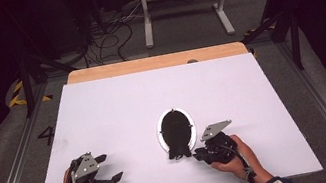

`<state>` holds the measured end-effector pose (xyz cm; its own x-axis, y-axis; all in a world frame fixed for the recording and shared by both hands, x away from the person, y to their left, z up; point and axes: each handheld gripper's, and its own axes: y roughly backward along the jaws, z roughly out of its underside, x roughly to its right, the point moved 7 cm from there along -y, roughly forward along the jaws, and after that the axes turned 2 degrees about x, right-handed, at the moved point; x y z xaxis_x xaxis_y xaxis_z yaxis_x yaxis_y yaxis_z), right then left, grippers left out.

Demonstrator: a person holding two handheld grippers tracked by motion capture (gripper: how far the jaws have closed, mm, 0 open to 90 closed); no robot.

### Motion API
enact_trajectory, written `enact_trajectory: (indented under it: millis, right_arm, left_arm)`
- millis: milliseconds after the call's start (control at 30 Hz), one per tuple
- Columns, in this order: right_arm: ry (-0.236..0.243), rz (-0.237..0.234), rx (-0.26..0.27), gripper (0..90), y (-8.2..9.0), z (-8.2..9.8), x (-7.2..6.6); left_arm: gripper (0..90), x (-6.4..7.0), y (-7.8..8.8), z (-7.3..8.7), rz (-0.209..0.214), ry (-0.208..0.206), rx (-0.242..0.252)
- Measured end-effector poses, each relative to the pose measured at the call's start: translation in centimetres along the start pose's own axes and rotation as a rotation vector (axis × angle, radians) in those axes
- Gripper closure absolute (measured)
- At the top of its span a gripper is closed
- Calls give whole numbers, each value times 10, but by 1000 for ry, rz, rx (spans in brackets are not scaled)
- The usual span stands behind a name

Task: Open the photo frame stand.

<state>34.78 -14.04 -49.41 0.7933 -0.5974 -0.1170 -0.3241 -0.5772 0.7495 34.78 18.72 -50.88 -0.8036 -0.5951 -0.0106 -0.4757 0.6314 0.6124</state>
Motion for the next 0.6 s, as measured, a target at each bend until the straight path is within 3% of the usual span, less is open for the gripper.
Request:
enact_trajectory:
  millis: [167, 533, 600]
  right_arm:
    - [16, 6, -53, 795, -6, 0, -2]
    - [17, -25, -43, 743, -8, -3, -3]
    - [-2, -41, -33, 733, -9, -4, -3]
  left_arm:
    - [173, 0, -1, -2, 2, -2, 3]
    - [173, 3, -5, -2, 16, -11, -9]
    - [172, 3, -6, -2, 16, -11, -9]
